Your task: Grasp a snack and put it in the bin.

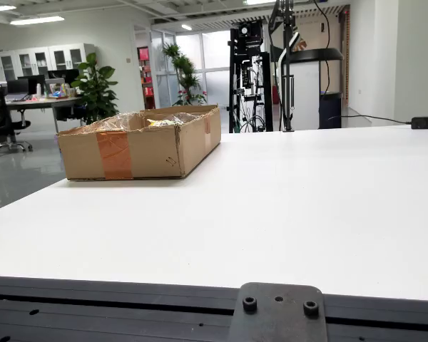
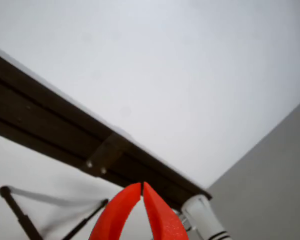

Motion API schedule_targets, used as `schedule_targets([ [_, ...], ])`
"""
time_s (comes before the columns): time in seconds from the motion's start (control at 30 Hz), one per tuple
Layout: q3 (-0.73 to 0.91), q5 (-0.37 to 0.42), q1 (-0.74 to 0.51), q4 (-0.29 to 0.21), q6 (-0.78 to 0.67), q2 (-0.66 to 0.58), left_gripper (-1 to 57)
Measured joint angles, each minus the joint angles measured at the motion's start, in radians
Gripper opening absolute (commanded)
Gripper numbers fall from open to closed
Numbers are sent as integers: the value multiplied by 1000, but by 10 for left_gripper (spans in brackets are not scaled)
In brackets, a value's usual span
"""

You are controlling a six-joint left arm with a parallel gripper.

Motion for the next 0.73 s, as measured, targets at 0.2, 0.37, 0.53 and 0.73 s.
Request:
schedule_targets([
  [0.2, 0, -28, 42, 3, -12, 1, 2],
  [0.37, 0, -52, 84, 6, 0, 1, 3],
  [0.53, 0, -61, 118, 7, 16, 2, 3],
  [0.73, 0, -64, 135, 8, 29, 2, 3],
])
